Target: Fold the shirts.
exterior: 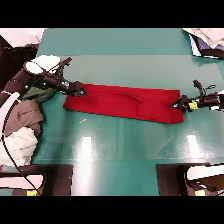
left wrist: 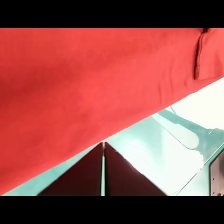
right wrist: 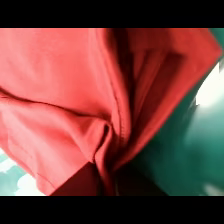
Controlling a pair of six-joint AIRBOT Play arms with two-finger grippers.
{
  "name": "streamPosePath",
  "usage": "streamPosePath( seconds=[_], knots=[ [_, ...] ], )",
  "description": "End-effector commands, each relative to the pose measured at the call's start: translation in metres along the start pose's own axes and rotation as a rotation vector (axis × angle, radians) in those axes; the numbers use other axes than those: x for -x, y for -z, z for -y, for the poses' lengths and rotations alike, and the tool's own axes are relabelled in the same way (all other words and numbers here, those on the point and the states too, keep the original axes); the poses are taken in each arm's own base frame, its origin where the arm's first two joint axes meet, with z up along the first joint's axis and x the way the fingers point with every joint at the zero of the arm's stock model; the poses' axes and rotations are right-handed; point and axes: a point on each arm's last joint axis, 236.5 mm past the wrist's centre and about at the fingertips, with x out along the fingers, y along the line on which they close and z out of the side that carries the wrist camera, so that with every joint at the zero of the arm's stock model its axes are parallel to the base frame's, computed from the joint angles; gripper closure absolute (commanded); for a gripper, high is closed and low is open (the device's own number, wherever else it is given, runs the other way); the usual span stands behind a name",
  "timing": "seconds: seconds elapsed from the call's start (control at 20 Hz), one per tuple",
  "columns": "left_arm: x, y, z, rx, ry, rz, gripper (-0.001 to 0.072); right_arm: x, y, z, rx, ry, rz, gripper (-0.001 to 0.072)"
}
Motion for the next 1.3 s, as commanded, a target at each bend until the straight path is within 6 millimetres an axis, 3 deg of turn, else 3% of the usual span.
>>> streamPosePath(
  seconds=[0.0,0.25,0.5,0.65,0.75,0.95,1.25],
  knots=[
    [-0.002,0.000,0.002,0.001,0.000,-0.002,0.0682,0.004,-0.005,-0.032,0.076,-0.066,-0.029,0.0696],
    [-0.027,-0.016,0.026,-0.023,-0.009,0.067,0.0683,0.029,-0.014,-0.096,0.152,-0.081,-0.062,0.0698],
    [-0.079,-0.026,0.076,-0.125,0.034,0.031,0.0683,0.059,-0.033,-0.209,0.365,-0.057,0.028,0.0698],
    [-0.123,-0.033,0.097,-0.156,0.056,0.001,0.0683,0.062,-0.028,-0.276,0.500,-0.073,0.048,0.0698],
    [-0.151,-0.038,0.102,-0.151,0.064,-0.009,0.0683,0.058,-0.017,-0.310,0.566,-0.090,0.045,0.0698],
    [-0.188,-0.041,0.085,-0.070,0.054,-0.040,0.0683,0.046,0.004,-0.354,0.653,-0.118,0.033,0.0698],
    [-0.193,-0.046,0.075,-0.081,0.024,-0.020,0.0683,0.022,0.020,-0.379,0.698,-0.147,0.009,0.0698]
  ],
)
